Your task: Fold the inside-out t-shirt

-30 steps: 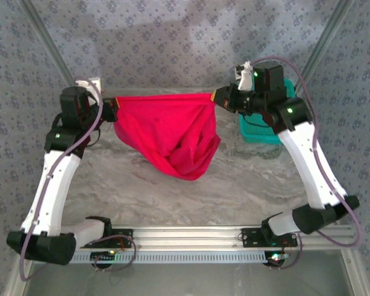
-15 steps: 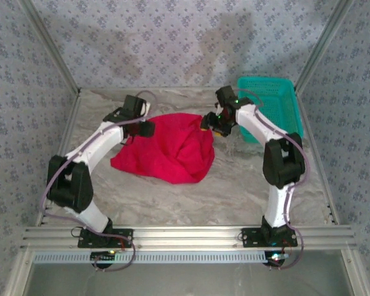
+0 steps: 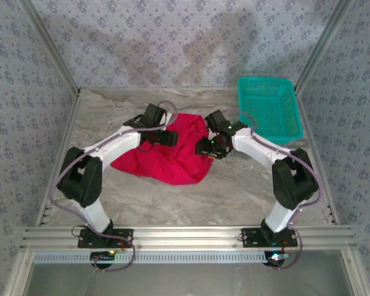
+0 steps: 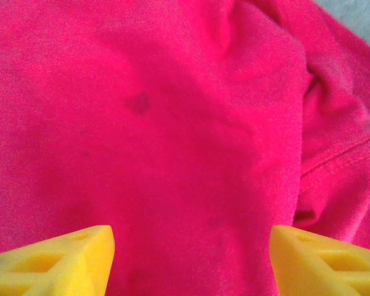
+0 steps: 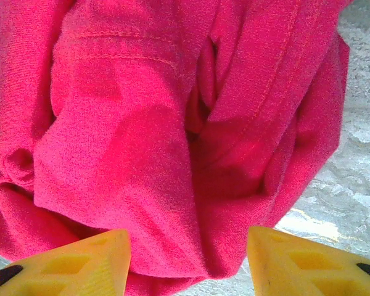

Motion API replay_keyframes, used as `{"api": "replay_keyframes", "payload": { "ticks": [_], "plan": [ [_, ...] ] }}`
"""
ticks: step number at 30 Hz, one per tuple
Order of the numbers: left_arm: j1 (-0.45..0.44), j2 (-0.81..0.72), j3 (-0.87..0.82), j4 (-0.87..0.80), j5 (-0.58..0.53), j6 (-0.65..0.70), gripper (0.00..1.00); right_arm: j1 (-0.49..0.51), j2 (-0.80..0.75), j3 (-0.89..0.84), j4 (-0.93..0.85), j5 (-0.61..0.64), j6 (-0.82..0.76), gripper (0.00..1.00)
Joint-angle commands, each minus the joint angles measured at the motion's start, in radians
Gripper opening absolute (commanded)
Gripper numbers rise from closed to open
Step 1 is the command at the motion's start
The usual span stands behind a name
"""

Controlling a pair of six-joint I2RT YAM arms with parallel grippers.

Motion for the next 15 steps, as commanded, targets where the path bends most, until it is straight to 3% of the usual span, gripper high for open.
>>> {"api": "replay_keyframes", "payload": {
  "ticks": [1,6,8,10,12,15],
  "plan": [
    [-0.021,0.028,0.043,-0.015,0.028,-0.02,0.67,0.01,-0.002,-0.011,0.015,0.025,0.033,0.53],
    [-0.023,0.087,0.042,-0.001,0.041,-0.039,0.6,0.022,0.032,0.0,0.048,0.018,0.036,0.54],
    [-0.023,0.102,0.048,-0.013,0.034,-0.04,0.44,0.028,0.059,0.019,0.052,0.019,0.036,0.56],
    [-0.014,0.102,0.056,-0.027,0.035,-0.042,0.19,0.032,0.094,0.053,0.057,0.016,0.039,0.58],
    [-0.005,0.089,0.079,-0.049,0.037,-0.043,0.03,0.041,0.141,0.106,0.058,0.014,0.039,0.6],
    [0.007,0.045,0.142,-0.105,0.034,-0.044,0.0,0.055,0.23,0.202,0.04,0.038,0.042,0.61]
  ]
}}
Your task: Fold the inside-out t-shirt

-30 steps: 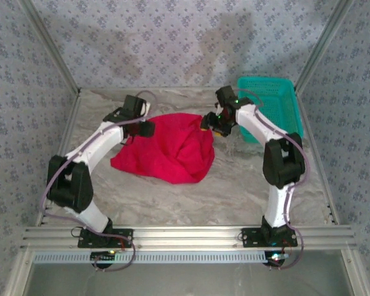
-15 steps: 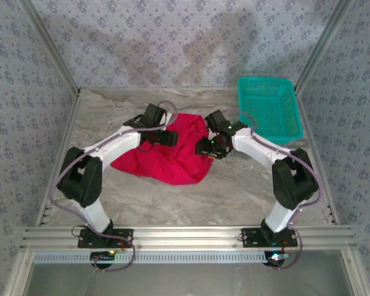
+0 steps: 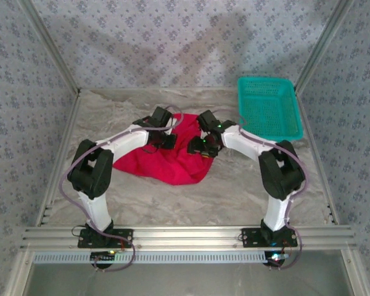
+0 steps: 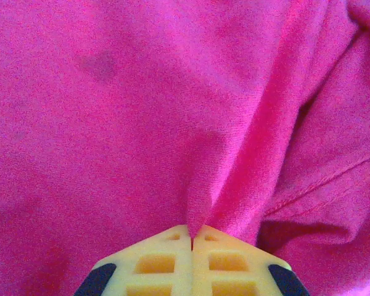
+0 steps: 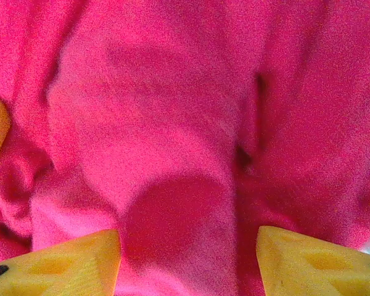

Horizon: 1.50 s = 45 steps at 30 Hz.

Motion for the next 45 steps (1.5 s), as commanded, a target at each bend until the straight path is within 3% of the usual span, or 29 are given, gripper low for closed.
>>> {"api": "replay_keyframes", "payload": {
  "ticks": [1,2,4,10,14,18,19,22,24,28,32,35,37,39,41,45],
  "plan": [
    [0.021,-0.073,0.104,-0.074,0.004,-0.004,0.0,0.017,0.091,0.115,-0.02,0.034,0.012,0.49],
    [0.026,-0.096,0.133,-0.097,-0.002,-0.002,0.0,0.015,0.114,0.133,-0.025,0.042,0.011,0.28],
    [0.037,-0.143,0.177,-0.128,-0.009,0.0,0.0,0.013,0.117,0.12,-0.025,0.07,0.009,0.01],
    [0.078,-0.314,0.159,-0.118,-0.021,0.002,0.0,0.005,-0.072,-0.12,-0.025,0.172,-0.001,0.0],
    [0.094,-0.412,0.017,-0.045,-0.002,-0.036,0.0,-0.008,-0.189,-0.309,-0.025,0.221,-0.001,0.0],
    [0.093,-0.458,-0.141,0.062,0.056,-0.099,0.0,0.005,-0.229,-0.327,-0.016,0.181,-0.001,0.0],
    [0.092,-0.462,-0.17,0.086,0.074,-0.119,0.0,0.015,-0.24,-0.307,-0.025,0.181,-0.001,0.01],
    [0.082,-0.455,-0.225,0.123,0.101,-0.157,0.0,0.052,-0.276,-0.227,-0.095,0.203,-0.001,0.35],
    [0.072,-0.451,-0.243,0.136,0.107,-0.166,0.0,0.081,-0.299,-0.174,-0.123,0.212,-0.001,0.43],
    [0.068,-0.451,-0.249,0.135,0.105,-0.166,0.0,0.136,-0.297,-0.093,-0.086,0.16,0.009,0.4],
    [0.067,-0.458,-0.24,0.121,0.101,-0.162,0.0,0.178,-0.187,0.0,0.029,0.057,0.032,0.2],
    [0.067,-0.465,-0.233,0.102,0.09,-0.156,0.0,0.206,-0.064,0.103,0.065,-0.007,0.049,0.15],
    [0.067,-0.473,-0.229,0.09,0.086,-0.151,0.0,0.216,0.009,0.165,0.053,0.008,0.059,0.21],
    [0.068,-0.485,-0.232,0.082,0.08,-0.147,0.0,0.214,0.069,0.195,0.039,0.071,0.079,0.42],
    [0.068,-0.502,-0.235,0.077,0.072,-0.144,0.0,0.196,0.11,0.2,0.056,0.089,0.111,0.53],
    [0.071,-0.531,-0.236,0.062,0.062,-0.134,0.0,0.183,0.16,0.195,0.104,0.102,0.16,0.59]
  ]
}}
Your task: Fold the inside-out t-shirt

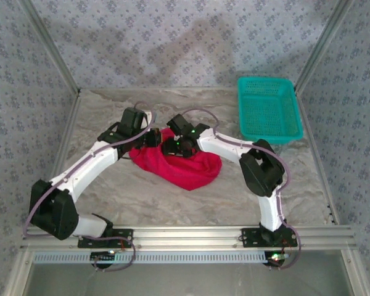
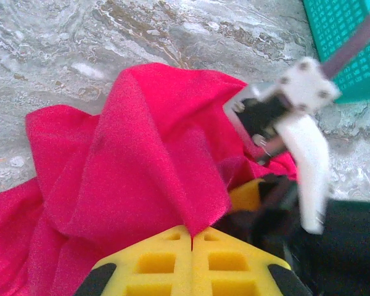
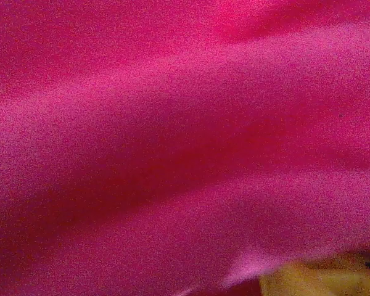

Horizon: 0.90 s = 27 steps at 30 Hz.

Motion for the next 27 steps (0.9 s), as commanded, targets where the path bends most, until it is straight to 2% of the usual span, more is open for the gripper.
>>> {"api": "replay_keyframes", "payload": {
  "ticks": [1,2,3,5,6,7,11,15,22,27],
  "plan": [
    [0.002,-0.061,0.018,-0.011,-0.013,0.013,0.0,-0.012,0.036,0.029,0.025,0.048,0.056,0.58],
    [0.002,-0.065,0.018,-0.008,-0.011,0.009,0.0,-0.016,0.049,0.04,0.027,0.061,0.056,0.55],
    [0.003,-0.069,0.016,-0.002,-0.006,0.007,0.0,-0.017,0.064,0.056,0.022,0.073,0.053,0.45],
    [0.004,-0.071,0.015,0.01,0.0,0.003,0.0,-0.025,0.076,0.096,-0.012,0.078,0.034,0.16],
    [0.004,-0.067,0.016,0.012,-0.001,0.004,0.0,-0.032,0.067,0.115,-0.034,0.074,0.017,0.05],
    [0.006,-0.065,0.019,0.011,-0.002,0.009,0.0,-0.035,0.046,0.121,-0.046,0.071,0.0,0.0],
    [0.035,-0.045,0.019,0.017,-0.02,0.035,0.0,-0.05,-0.113,0.119,-0.106,0.057,-0.078,0.0],
    [0.096,-0.003,0.015,0.053,-0.027,0.033,0.0,-0.065,-0.296,0.07,-0.159,-0.038,-0.107,0.0],
    [0.136,0.104,0.034,0.108,0.024,-0.013,0.0,-0.168,-0.565,-0.128,-0.028,-0.236,-0.078,0.0],
    [0.134,0.132,0.005,0.133,0.038,-0.026,0.0,-0.269,-0.617,-0.246,0.061,-0.31,-0.041,0.0]
  ]
}}
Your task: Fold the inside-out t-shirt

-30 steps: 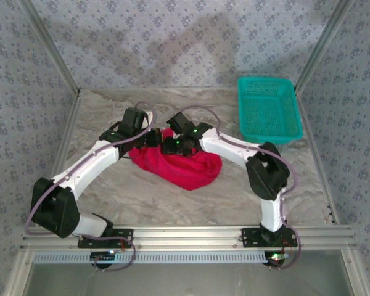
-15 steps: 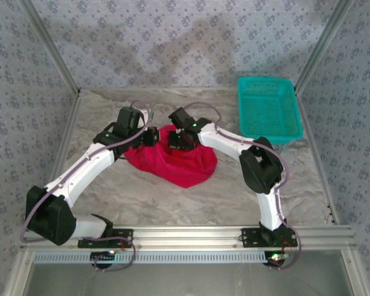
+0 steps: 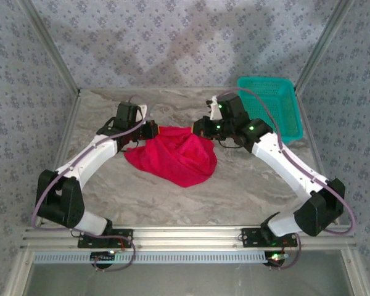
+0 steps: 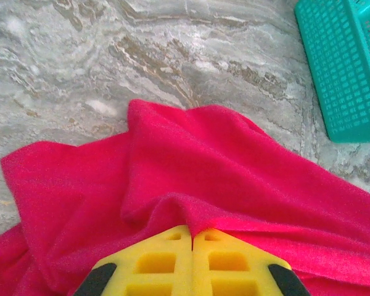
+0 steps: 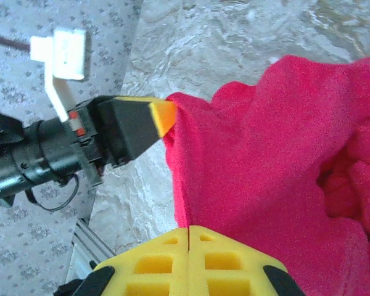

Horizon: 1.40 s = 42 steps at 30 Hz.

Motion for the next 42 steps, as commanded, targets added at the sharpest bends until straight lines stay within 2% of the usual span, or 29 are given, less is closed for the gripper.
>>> {"api": "replay_keyframes", "payload": {
  "ticks": [1,4,6,9,11,13,19,21,31,34,36,38,40,42],
  "plan": [
    [0.023,0.024,-0.018,0.006,-0.051,-0.017,0.0,-0.054,-0.021,-0.057,0.059,-0.081,0.026,0.0],
    [0.023,0.022,-0.026,-0.002,-0.037,-0.008,0.0,-0.077,0.02,-0.098,0.043,-0.012,0.03,0.0],
    [0.017,0.02,-0.027,-0.006,-0.009,0.007,0.13,-0.081,0.086,-0.092,0.006,0.034,0.004,0.0],
    [-0.031,0.009,-0.014,-0.034,0.006,0.07,0.35,-0.088,0.161,-0.111,0.073,-0.026,0.029,0.0],
    [-0.083,-0.006,-0.012,-0.055,-0.026,0.125,0.43,-0.084,0.188,-0.11,0.098,-0.038,0.038,0.0],
    [-0.118,-0.019,-0.011,-0.08,-0.044,0.132,0.45,-0.08,0.204,-0.103,0.101,-0.033,0.038,0.0],
    [-0.195,-0.054,-0.079,0.01,-0.031,-0.081,0.51,-0.088,0.211,-0.091,0.092,-0.026,0.034,0.0],
    [-0.218,-0.04,-0.088,0.034,-0.032,-0.112,0.52,-0.088,0.212,-0.089,0.091,-0.027,0.035,0.0],
    [-0.274,0.168,0.066,-0.105,-0.108,-0.06,0.56,-0.086,0.2,-0.068,0.077,-0.028,0.038,0.0],
    [-0.279,0.221,0.088,-0.091,-0.129,-0.063,0.52,-0.084,0.197,-0.063,0.076,-0.029,0.041,0.0],
    [-0.277,0.246,0.102,-0.083,-0.142,-0.063,0.38,-0.083,0.197,-0.064,0.075,-0.029,0.039,0.0],
    [-0.272,0.256,0.121,-0.093,-0.133,-0.063,0.15,-0.084,0.194,-0.072,0.068,-0.025,0.033,0.0],
    [-0.264,0.235,0.146,-0.125,-0.128,-0.052,0.0,-0.093,0.189,-0.088,0.059,-0.013,0.023,0.0],
    [-0.24,0.189,0.205,-0.185,-0.127,-0.034,0.0,-0.103,0.187,-0.115,0.059,0.015,0.007,0.0]
  ]
}}
